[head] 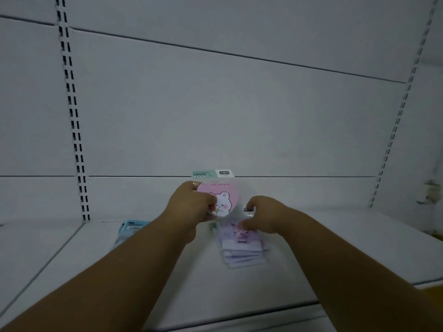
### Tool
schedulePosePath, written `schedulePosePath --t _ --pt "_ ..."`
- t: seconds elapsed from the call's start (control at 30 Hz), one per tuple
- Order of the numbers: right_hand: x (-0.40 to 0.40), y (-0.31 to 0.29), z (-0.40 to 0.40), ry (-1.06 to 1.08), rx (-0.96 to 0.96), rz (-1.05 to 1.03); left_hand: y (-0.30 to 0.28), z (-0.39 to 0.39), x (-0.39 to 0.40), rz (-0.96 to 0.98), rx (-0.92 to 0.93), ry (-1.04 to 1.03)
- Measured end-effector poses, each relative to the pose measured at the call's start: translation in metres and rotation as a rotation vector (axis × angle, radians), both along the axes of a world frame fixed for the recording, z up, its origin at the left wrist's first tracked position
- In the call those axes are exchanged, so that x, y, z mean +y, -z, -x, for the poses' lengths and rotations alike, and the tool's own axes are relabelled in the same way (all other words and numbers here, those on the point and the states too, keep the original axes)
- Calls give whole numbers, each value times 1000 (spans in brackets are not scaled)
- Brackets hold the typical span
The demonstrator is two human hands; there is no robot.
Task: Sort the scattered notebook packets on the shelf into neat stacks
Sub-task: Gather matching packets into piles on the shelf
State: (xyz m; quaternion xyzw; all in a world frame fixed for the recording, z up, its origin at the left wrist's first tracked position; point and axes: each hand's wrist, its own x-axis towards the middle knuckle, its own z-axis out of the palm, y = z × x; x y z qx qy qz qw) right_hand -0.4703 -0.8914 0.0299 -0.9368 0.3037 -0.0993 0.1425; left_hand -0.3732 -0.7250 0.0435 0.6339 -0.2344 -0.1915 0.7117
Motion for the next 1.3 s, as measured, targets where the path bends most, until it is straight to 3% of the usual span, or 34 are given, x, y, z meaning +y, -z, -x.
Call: schedulePosePath --t 0.13,0.27,0.33,0.5,0.6,0.8,0.9,1.13,1.3 --pt "-26 -3 14 -50 -197 -101 -1 23 -19 -18 21 -87" --pt "-46 -20 31 -68 -509 -637 0 53 -46 -40 -12 -137" --pt "-58 -25 40 -136 -551 -740 3 69 -62 -39 -24 -130" --pt "-101 -27 69 -94 -589 -554 17 106 -109 -56 -6 -117" --pt "-135 -21 86 -63 -467 -527 24 121 -138 -219 -19 -91" --pt "-174 3 89 13 -101 -307 42 131 -177 -746 -444 -141" --pt "-177 14 84 9 31 -65 46 128 -186 -860 -624 -173" --pt "-188 20 85 -20 10 119 56 133 -199 -914 -902 -237" --pt "-171 17 87 -84 -215 129 52 132 -188 -827 -987 -270"
